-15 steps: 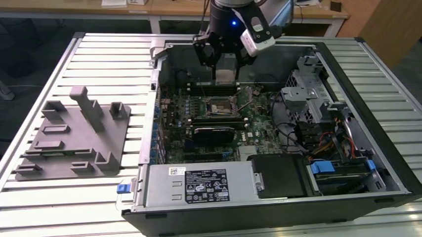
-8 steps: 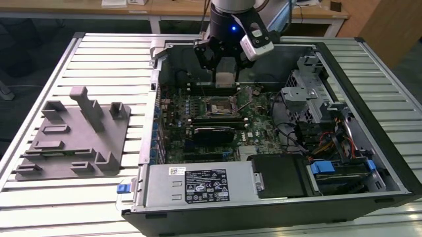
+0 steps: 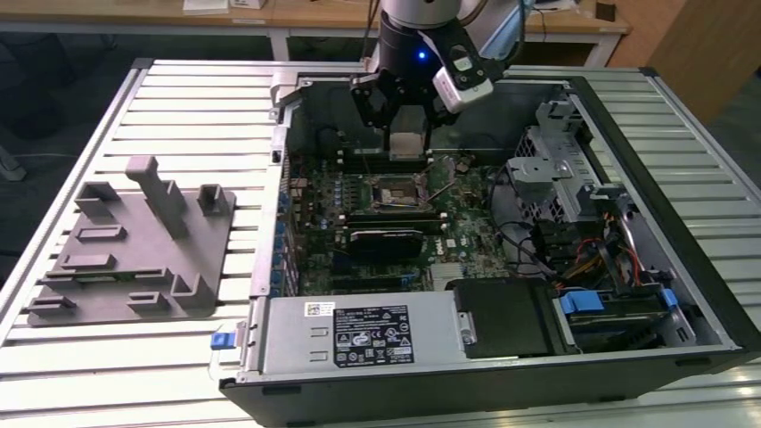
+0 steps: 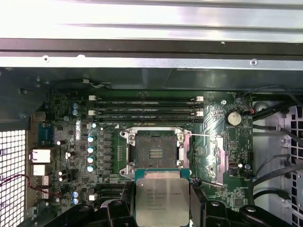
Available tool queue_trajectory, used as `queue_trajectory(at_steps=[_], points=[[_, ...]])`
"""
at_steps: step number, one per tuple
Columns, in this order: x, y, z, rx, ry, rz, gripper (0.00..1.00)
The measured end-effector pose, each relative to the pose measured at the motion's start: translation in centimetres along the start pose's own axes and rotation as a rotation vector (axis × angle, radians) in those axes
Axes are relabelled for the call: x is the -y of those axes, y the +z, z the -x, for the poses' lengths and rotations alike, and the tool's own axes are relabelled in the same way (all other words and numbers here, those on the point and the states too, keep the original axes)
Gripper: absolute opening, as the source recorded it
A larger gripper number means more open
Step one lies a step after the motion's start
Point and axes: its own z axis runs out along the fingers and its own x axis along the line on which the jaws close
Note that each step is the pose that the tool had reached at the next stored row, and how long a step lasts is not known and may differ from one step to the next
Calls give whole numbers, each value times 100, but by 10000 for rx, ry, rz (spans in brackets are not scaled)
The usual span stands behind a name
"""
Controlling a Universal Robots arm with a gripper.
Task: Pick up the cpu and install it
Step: 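Pick up the cpu and move it towards the insertion slot, then place the cpu into insertion slot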
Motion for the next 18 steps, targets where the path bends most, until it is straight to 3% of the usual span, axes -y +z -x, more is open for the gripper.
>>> queue_trajectory(at_steps=[13,18], points=[[0,0,13,1,17,-1,55],[0,2,13,32,842,-22,55]])
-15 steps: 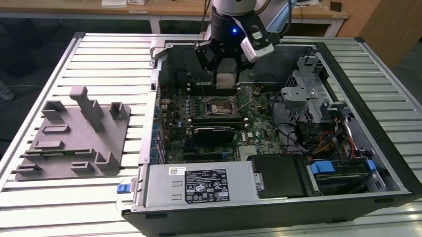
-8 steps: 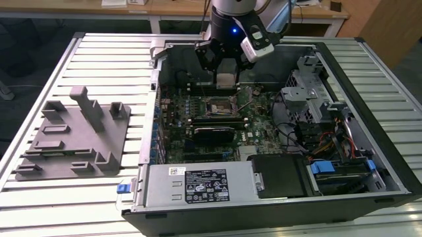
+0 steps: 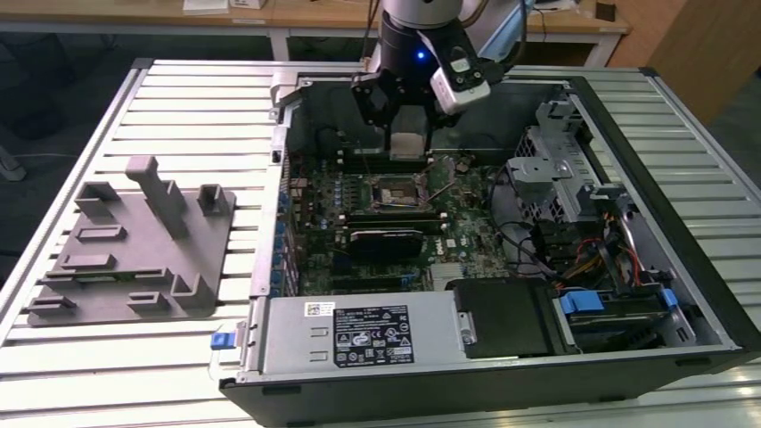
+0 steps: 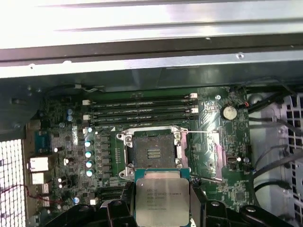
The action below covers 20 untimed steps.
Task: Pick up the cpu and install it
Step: 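Place the cpu into insertion slot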
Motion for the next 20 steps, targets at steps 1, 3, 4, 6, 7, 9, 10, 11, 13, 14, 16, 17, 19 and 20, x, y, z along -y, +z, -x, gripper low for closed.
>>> queue_trajectory(at_steps=[1,3,4,6,7,9,10,11,13,14,16,17,19,20], points=[[0,0,0,6,178,-5,55],[0,1,0,20,534,-14,55],[0,1,0,27,712,-19,55],[0,2,0,41,1088,-28,55],[0,2,0,48,1269,-33,55],[0,3,0,61,1628,-43,55],[0,4,0,68,1808,-48,55],[0,4,0,75,1987,-52,55],[0,5,0,89,2361,-62,55],[0,5,0,96,2543,-67,55],[0,7,0,110,2902,-75,55],[0,7,0,116,3082,-81,55],[0,8,0,130,3441,-91,55],[0,8,0,137,3636,-96,55]])
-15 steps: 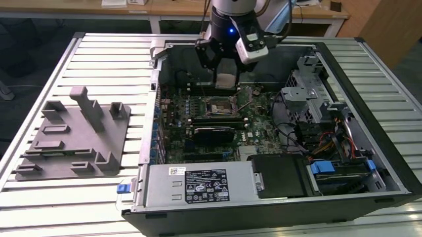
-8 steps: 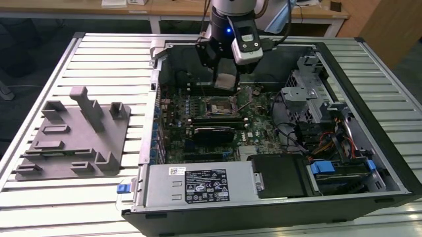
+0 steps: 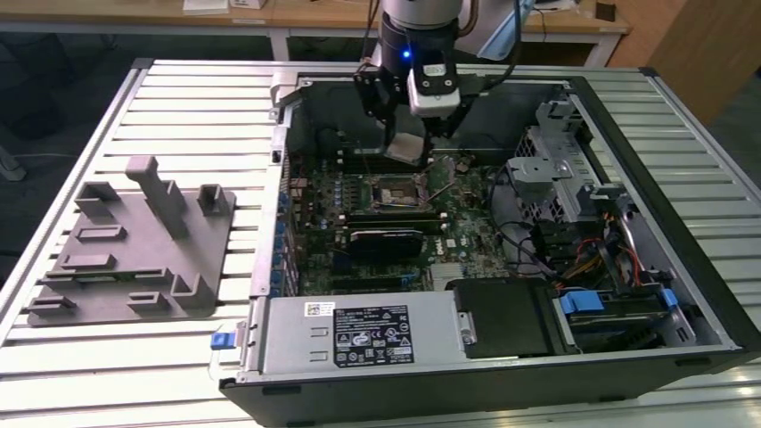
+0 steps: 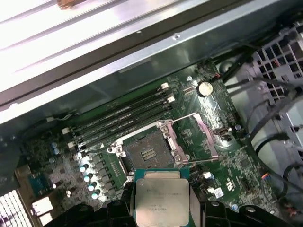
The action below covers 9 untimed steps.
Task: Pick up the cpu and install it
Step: 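Place the cpu into insertion slot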
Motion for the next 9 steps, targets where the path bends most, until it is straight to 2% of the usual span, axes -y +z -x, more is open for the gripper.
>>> queue_trajectory(at_steps=[9], points=[[0,5,0,69,1809,-47,55]])
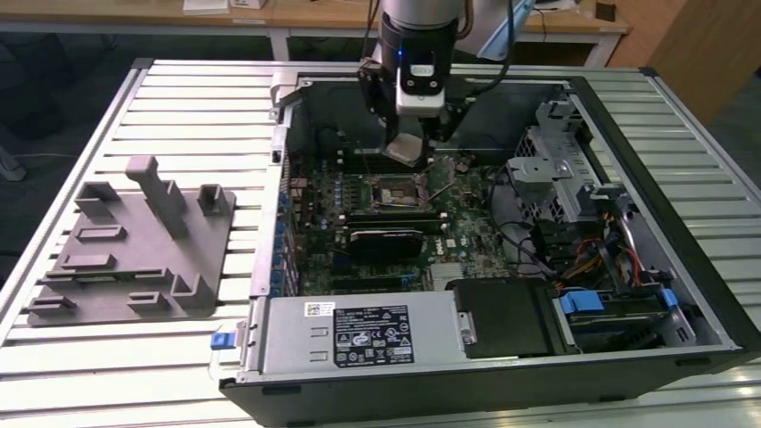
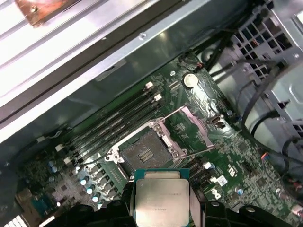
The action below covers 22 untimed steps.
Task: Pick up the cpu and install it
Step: 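Place the cpu into insertion slot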
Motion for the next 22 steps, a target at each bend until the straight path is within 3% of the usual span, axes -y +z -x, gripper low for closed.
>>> queue_trajectory(at_steps=[22], points=[[0,14,0,151,3996,-105,55]])
